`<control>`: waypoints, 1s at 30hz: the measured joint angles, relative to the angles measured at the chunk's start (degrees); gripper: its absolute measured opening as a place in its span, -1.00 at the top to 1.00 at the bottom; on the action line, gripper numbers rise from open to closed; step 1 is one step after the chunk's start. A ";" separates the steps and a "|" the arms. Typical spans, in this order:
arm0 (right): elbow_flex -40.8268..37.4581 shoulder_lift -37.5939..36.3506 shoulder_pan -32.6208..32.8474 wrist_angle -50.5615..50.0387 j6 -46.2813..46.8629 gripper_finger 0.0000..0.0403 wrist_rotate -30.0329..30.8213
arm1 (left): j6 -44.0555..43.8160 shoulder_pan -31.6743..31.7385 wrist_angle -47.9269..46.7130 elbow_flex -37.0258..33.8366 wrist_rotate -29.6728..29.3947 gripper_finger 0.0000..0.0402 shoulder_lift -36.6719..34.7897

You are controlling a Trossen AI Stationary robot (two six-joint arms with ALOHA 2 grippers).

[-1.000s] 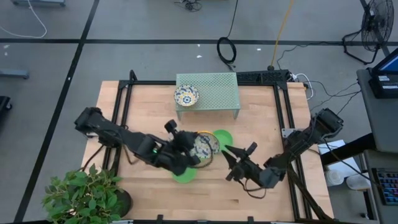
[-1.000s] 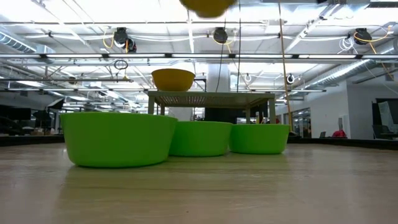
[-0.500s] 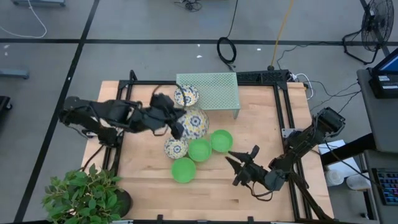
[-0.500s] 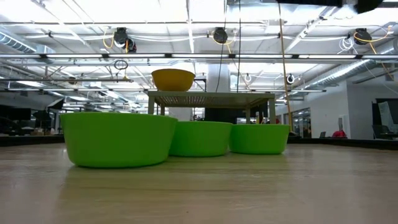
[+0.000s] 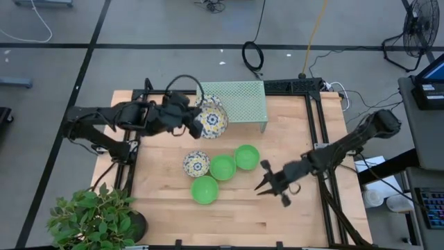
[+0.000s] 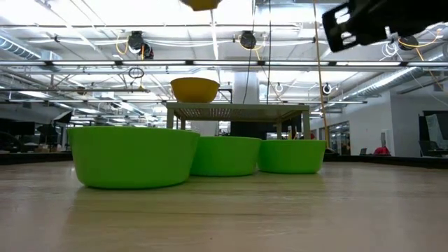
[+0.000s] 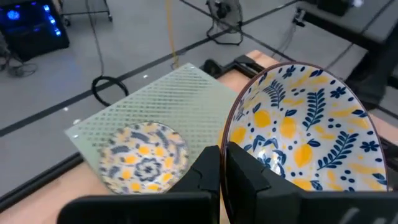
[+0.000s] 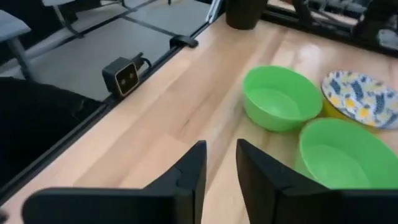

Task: Pick & Place Mini bowls
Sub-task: Stack the bottom white patterned bowl on top of the white patterned bowl on the shelf

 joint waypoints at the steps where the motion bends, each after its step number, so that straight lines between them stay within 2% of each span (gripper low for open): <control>1: -0.69 -1.88 -1.64 -1.23 -0.31 0.65 -1.68 | 0.69 0.66 -0.40 -0.06 0.52 0.95 -0.48; 5: -6.18 -10.24 -8.33 -0.50 -1.34 0.67 -2.77 | 2.98 3.35 -1.38 0.03 1.80 0.95 -2.88; 10: -15.12 -20.06 -18.12 6.80 -1.33 0.70 -2.69 | 8.42 7.51 -0.83 0.04 2.70 0.95 -6.03; 12: -18.41 -23.05 -21.93 9.34 -0.52 0.71 -2.68 | 10.86 9.99 0.96 0.05 5.15 0.95 -7.59; 16: -22.20 -25.97 -28.15 15.52 -0.01 0.75 -2.73 | 13.52 18.20 3.96 1.30 15.27 0.95 -8.91; 21: -21.48 -26.09 -34.36 19.52 -1.25 0.80 -3.23 | 17.82 30.73 3.42 3.11 32.48 0.95 -8.16; 24: -21.26 -25.78 -38.68 21.44 0.24 0.83 -10.33 | 19.62 36.24 1.98 3.11 39.78 0.95 -6.82; 27: -21.18 -24.63 -43.87 21.81 2.71 0.88 -21.47 | 22.21 38.69 0.47 3.03 40.48 0.95 -5.89; 30: -21.14 -23.48 -49.01 22.95 4.58 0.93 -25.35 | 23.42 38.81 1.52 2.60 40.45 0.95 -5.60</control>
